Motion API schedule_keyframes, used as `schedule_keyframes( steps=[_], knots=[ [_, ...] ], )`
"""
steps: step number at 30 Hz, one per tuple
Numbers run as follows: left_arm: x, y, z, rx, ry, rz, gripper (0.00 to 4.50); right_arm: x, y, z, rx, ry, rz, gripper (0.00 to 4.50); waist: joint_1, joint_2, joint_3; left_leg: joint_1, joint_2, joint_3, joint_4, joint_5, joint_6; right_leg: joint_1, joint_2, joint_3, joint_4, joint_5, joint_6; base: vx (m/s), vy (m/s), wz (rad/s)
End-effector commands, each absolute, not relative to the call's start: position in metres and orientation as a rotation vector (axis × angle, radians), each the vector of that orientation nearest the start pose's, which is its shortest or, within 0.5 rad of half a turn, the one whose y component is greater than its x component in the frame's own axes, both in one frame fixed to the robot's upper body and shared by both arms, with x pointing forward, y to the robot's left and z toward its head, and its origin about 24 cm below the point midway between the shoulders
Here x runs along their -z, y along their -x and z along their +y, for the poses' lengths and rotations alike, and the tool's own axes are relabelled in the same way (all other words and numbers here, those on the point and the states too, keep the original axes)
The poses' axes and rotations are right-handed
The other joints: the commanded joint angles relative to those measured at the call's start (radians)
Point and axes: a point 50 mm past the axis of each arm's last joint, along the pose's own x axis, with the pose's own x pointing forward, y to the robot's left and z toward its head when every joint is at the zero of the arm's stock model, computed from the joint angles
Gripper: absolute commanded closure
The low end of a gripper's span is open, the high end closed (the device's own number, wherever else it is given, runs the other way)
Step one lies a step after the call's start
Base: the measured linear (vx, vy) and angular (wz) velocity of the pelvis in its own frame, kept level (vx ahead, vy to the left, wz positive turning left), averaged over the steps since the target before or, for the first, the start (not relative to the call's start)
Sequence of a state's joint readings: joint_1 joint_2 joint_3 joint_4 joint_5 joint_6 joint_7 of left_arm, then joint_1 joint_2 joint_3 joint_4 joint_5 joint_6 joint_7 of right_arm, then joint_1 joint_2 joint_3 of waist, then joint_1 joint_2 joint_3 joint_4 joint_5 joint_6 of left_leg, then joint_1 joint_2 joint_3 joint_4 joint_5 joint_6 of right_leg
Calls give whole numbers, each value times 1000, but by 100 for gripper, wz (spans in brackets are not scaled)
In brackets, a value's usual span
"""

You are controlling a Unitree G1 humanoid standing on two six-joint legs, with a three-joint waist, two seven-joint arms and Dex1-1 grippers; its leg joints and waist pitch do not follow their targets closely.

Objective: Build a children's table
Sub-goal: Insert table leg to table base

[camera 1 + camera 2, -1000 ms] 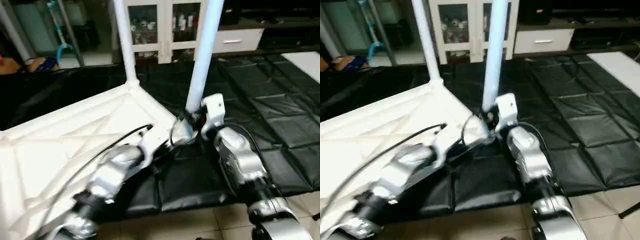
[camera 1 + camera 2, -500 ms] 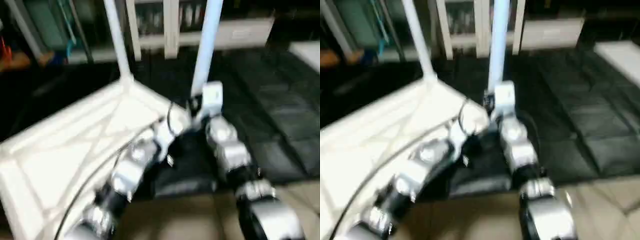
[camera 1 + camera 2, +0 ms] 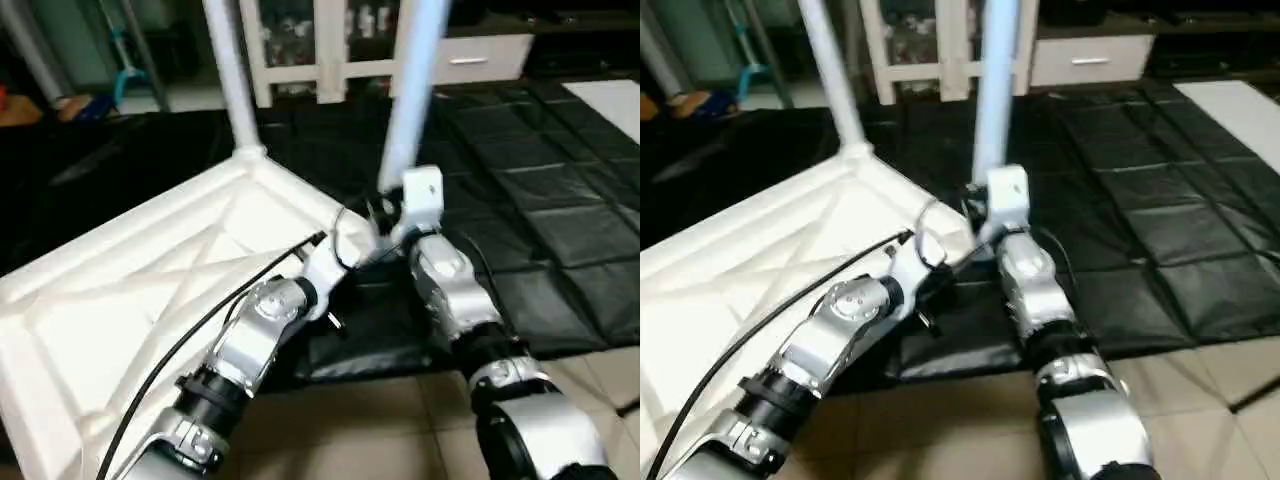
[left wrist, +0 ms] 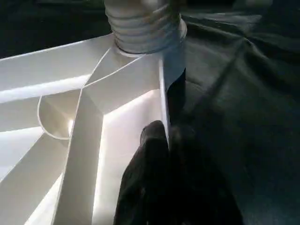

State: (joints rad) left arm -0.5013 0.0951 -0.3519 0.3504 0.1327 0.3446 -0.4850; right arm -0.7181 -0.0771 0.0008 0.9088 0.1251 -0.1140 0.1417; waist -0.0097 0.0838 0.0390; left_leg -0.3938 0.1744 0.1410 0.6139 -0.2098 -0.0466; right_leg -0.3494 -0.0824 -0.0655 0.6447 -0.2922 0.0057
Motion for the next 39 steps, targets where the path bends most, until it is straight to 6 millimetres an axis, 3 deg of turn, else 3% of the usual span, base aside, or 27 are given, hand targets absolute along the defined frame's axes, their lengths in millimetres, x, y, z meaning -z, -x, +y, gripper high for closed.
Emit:
schedule_keyframes(
  steps=[1,4,7,13,17,20,27,29,38,39],
  knots=[
    [-54,-315,61,797,-429,279,450,-52,-369,-134,-202,-8,145,157,3,-9,-62,16,52,-10,-56,69,181,42,-67,38,-56,394,-304,0,0,0],
    [-56,-316,62,845,-460,257,450,-58,-369,-135,-255,-12,119,132,5,-3,-61,17,54,-7,-55,63,196,37,-69,36,-57,373,-302,0,0,0],
    [-56,-314,65,899,-491,248,450,-62,-368,-137,-317,-15,97,110,8,-5,-63,16,54,-5,-53,71,208,37,-69,36,-54,381,-300,0,0,0],
    [-53,-307,69,1031,-538,246,450,-67,-358,-143,-496,-13,77,59,22,-7,-77,12,53,-6,-35,182,261,33,-66,33,-36,497,-289,0,0,0],
    [-50,-301,71,1132,-554,256,450,-68,-347,-152,-630,17,91,29,30,-2,-70,14,57,-3,-41,106,246,26,-64,30,-47,390,-297,0,0,0],
    [-50,-298,73,1211,-559,257,450,-70,-336,-164,-768,54,113,19,40,0,-66,17,61,2,-49,20,207,23,-66,34,-55,307,-300,0,0,0],
    [-50,-299,74,1241,-563,259,450,-72,-318,-178,-958,102,169,19,40,-7,-63,11,59,9,-61,-67,158,25,-68,36,-62,241,-288,0,0,0],
    [-51,-301,73,1248,-565,257,450,-75,-312,-184,-1024,117,192,19,41,-10,-61,15,59,11,-63,-97,151,23,-66,37,-69,207,-284,0,0,0],
    [-49,-297,71,1285,-556,257,450,-78,-311,-193,-1050,123,228,19,43,-10,-66,12,57,14,-58,-63,158,19,-68,39,-66,225,-291,0,0,0],
    [-49,-297,71,1285,-556,257,450,-78,-311,-193,-1050,123,228,46,44,-11,-66,12,57,14,-57,-54,161,19,-68,39,-65,235,-291,0,0,0]
  ],
)
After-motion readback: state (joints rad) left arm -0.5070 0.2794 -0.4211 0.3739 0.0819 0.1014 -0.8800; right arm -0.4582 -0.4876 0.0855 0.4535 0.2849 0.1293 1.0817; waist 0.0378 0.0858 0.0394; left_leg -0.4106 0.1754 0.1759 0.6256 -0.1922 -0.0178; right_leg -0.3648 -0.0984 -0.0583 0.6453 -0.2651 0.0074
